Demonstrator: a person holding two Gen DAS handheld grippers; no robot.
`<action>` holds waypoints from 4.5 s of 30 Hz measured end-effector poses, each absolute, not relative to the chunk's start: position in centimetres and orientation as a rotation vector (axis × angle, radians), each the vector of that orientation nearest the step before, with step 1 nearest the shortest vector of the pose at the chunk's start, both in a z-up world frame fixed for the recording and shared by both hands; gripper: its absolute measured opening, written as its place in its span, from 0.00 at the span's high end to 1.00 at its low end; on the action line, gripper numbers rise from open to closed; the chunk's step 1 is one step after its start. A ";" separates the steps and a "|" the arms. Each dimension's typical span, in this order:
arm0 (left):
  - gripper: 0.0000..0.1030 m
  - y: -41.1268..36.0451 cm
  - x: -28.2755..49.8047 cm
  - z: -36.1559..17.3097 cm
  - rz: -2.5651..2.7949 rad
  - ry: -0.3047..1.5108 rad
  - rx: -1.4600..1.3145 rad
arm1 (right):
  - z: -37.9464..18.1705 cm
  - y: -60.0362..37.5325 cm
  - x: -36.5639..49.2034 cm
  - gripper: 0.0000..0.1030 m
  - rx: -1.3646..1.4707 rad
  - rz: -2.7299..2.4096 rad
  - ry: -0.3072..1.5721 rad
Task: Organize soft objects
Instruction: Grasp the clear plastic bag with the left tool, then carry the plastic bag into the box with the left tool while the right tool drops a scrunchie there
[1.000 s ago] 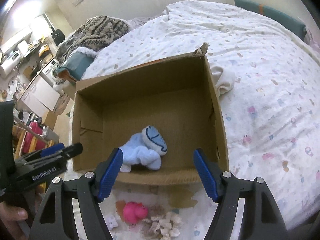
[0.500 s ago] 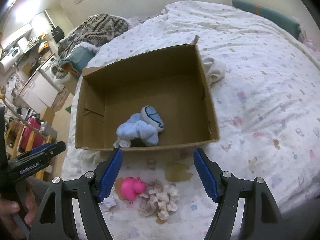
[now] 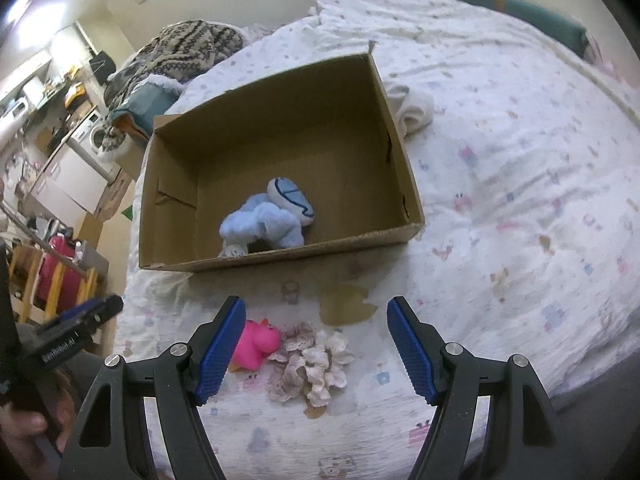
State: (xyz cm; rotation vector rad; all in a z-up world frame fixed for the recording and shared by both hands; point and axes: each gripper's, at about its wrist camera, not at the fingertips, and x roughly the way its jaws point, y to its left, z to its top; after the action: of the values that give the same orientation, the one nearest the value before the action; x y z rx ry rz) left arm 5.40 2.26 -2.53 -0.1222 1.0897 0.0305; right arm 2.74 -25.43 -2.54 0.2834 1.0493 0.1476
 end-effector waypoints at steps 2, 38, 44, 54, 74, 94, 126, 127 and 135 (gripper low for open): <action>0.42 2.5 5.4 -3.3 0.022 1.119 -0.142 | -3.0 -25.7 3.0 0.25 0.304 0.143 1.063; 0.77 -2.1 5.5 -9.3 -0.065 1.304 -0.026 | -12.2 -26.1 5.3 0.68 0.519 0.136 1.451; 0.77 -0.4 5.3 -8.5 -0.044 1.280 -0.083 | -10.7 -25.6 4.9 0.84 0.505 0.186 1.384; 0.77 1.5 3.6 -4.4 -0.027 1.163 -0.170 | -3.9 -27.3 2.9 0.84 0.497 0.238 1.162; 0.77 -1.5 9.9 3.4 -0.085 1.000 -0.066 | 2.7 -27.5 6.6 0.84 0.437 0.282 0.986; 0.77 -2.6 18.7 -2.4 -0.047 1.062 -0.023 | -3.8 -26.5 14.1 0.84 0.341 0.196 1.128; 0.32 -4.0 13.3 1.0 -0.057 1.043 -0.024 | -1.4 -26.9 8.9 0.27 0.301 0.191 1.062; 0.32 -3.8 13.0 1.0 -0.051 1.040 -0.024 | -1.3 -26.8 8.6 0.27 0.297 0.188 1.058; 0.32 -1.7 10.3 1.4 -0.019 1.027 -0.053 | -1.1 -26.4 6.3 0.27 0.298 0.185 1.052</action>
State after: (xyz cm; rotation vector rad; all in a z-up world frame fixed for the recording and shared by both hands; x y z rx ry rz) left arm 10.33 -1.72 1.38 -0.0531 1.0270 -0.0191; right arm 6.34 -26.36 -1.12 0.2984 1.0517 0.1848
